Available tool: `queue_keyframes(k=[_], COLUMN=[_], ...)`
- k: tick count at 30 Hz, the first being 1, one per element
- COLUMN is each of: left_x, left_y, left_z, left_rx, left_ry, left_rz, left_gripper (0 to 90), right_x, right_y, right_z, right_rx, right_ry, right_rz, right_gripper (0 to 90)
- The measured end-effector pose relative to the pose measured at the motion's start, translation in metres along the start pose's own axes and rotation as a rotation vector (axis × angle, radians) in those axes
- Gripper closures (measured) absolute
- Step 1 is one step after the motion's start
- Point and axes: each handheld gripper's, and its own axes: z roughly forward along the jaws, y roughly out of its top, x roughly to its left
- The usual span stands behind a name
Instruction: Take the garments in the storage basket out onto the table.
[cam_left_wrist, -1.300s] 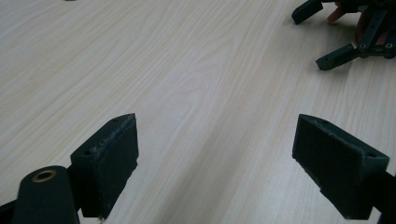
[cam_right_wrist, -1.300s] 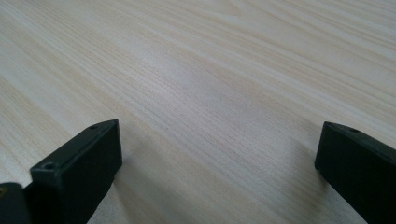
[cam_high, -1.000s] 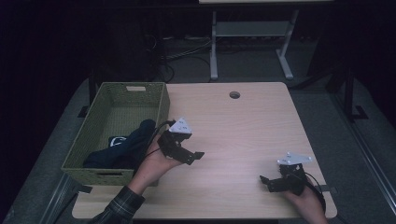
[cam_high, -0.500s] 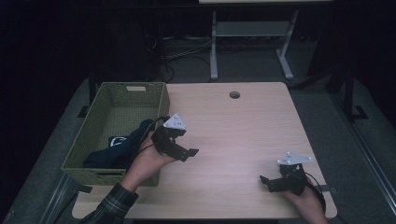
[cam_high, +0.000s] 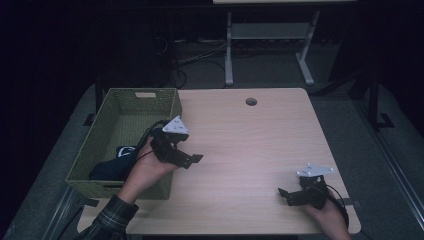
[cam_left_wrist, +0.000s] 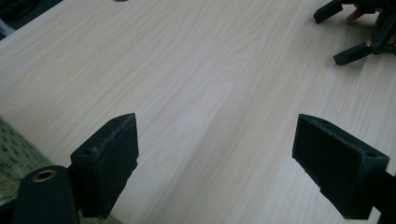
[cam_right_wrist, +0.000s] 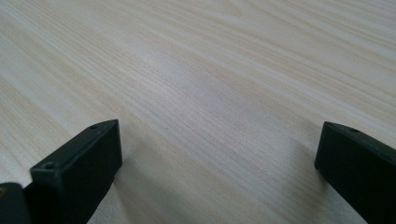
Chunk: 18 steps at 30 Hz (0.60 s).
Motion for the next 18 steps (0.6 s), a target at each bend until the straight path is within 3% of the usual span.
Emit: queue_keyframes(k=[18], left_x=[0.02], left_y=[-0.015], left_z=[-0.035], left_rx=[-0.005], left_ry=[0.082], left_rz=[-0.038], left_gripper=[14.1], right_x=[0.0], right_y=[0.0], right_z=[0.0], right_rx=[-0.001], right_ry=[0.0], right_rz=[-0.002], right_gripper=[0.4])
